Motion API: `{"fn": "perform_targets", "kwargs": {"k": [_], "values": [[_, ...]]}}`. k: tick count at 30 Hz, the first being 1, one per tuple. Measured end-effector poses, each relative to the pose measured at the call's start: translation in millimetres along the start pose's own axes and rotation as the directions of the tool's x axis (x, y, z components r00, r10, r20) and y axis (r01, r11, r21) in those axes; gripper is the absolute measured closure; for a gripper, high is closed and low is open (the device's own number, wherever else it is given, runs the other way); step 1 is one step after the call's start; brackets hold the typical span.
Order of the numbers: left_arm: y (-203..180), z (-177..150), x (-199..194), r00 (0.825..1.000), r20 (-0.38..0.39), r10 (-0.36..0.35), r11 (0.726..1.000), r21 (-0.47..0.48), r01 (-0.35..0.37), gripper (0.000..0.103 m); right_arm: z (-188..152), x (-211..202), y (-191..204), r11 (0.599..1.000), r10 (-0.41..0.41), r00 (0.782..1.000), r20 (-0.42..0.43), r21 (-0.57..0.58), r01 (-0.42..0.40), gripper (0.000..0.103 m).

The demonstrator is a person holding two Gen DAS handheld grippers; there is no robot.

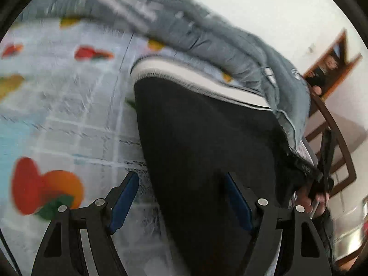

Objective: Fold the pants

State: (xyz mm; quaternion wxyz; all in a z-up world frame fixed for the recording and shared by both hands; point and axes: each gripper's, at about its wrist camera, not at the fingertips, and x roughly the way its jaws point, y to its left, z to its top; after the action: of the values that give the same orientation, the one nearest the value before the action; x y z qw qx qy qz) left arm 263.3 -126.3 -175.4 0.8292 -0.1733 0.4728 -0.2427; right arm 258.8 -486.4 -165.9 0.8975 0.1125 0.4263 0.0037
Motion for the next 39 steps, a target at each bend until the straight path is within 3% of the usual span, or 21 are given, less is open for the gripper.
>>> {"fn": "perform_targets", "kwargs": {"k": [2,3,4,8,14,18,20,22,23,26,30,31,32,33,36,39], "values": [[5.1,3.5,11.3,0.999,-0.011,-0.035,0.998,-0.045,0.034,0.062,-5.8,6.6,-4.3,0.998,0.038,0.999,-0.029,0.047,-0.036,0.027],[6.7,5.3,13.1,0.999,-0.011,-0.038,0.998,-0.057,0.038,0.067,-7.2,4.9,-0.9,0.999,0.029,0.999,-0.023,0.039,-0.028,0.029],[7.7,7.2,10.7,0.998,0.005,-0.057,0.997,-0.060,0.057,0.082,-8.5,2.2,2.6,0.999,0.022,1.000,-0.020,0.038,-0.022,0.032],[15.0,14.8,-14.3,0.998,0.054,-0.039,0.998,-0.040,0.041,0.091,-14.5,-15.2,22.0,0.998,0.035,0.999,-0.012,0.045,-0.034,0.043],[57.4,11.4,-75.0,0.991,0.115,0.066,0.998,-0.020,-0.064,0.091,-38.9,-30.6,96.6,0.987,0.149,0.988,-0.036,-0.055,-0.151,0.044],[88.0,1.1,-109.9,0.987,0.095,0.128,0.992,-0.007,-0.128,0.087,-37.7,-48.5,132.9,0.981,0.147,0.988,0.037,-0.135,-0.141,0.044],[94.2,-1.5,-118.8,0.968,0.089,0.235,0.971,0.017,-0.237,0.072,-28.8,-51.9,150.5,0.982,0.113,0.989,0.091,-0.161,-0.098,0.044],[91.0,-2.4,-128.2,0.930,0.138,0.341,0.936,0.044,-0.349,0.068,-15.0,-43.0,166.5,0.979,0.102,0.991,0.087,-0.186,-0.085,0.044],[88.9,-1.6,-133.1,0.919,0.159,0.360,0.927,0.053,-0.372,0.066,-10.5,-37.7,170.7,0.979,0.099,0.992,0.082,-0.187,-0.082,0.044],[87.2,2.3,-141.0,0.921,0.171,0.351,0.928,0.064,-0.366,0.064,8.7,-4.2,179.6,0.984,0.047,0.999,0.015,-0.173,-0.043,0.044],[75.5,4.0,-142.3,0.905,0.205,0.372,0.912,0.100,-0.397,0.064,11.5,21.3,181.9,0.984,0.052,0.997,-0.051,-0.165,-0.060,0.047],[74.0,4.8,-141.7,0.905,0.208,0.372,0.911,0.106,-0.399,0.061,9.8,20.2,184.4,0.980,0.051,0.998,-0.043,-0.190,-0.059,0.055],[72.6,5.4,-141.0,0.906,0.210,0.367,0.911,0.113,-0.396,0.058,7.9,17.1,187.7,0.973,0.078,0.996,-0.036,-0.215,-0.084,0.080],[71.9,6.8,-139.3,0.907,0.211,0.364,0.911,0.119,-0.394,0.058,5.4,11.2,191.6,0.967,0.102,0.994,-0.024,-0.231,-0.105,0.090],[68.9,8.7,-135.0,0.907,0.210,0.365,0.910,0.123,-0.395,0.058,4.7,-4.0,190.8,0.966,0.122,0.992,0.017,-0.231,-0.114,0.094],[71.0,9.7,-138.8,0.913,0.216,0.347,0.918,0.119,-0.378,0.058,9.7,-29.2,174.6,0.966,0.200,0.976,0.090,-0.183,-0.181,0.094]]}}
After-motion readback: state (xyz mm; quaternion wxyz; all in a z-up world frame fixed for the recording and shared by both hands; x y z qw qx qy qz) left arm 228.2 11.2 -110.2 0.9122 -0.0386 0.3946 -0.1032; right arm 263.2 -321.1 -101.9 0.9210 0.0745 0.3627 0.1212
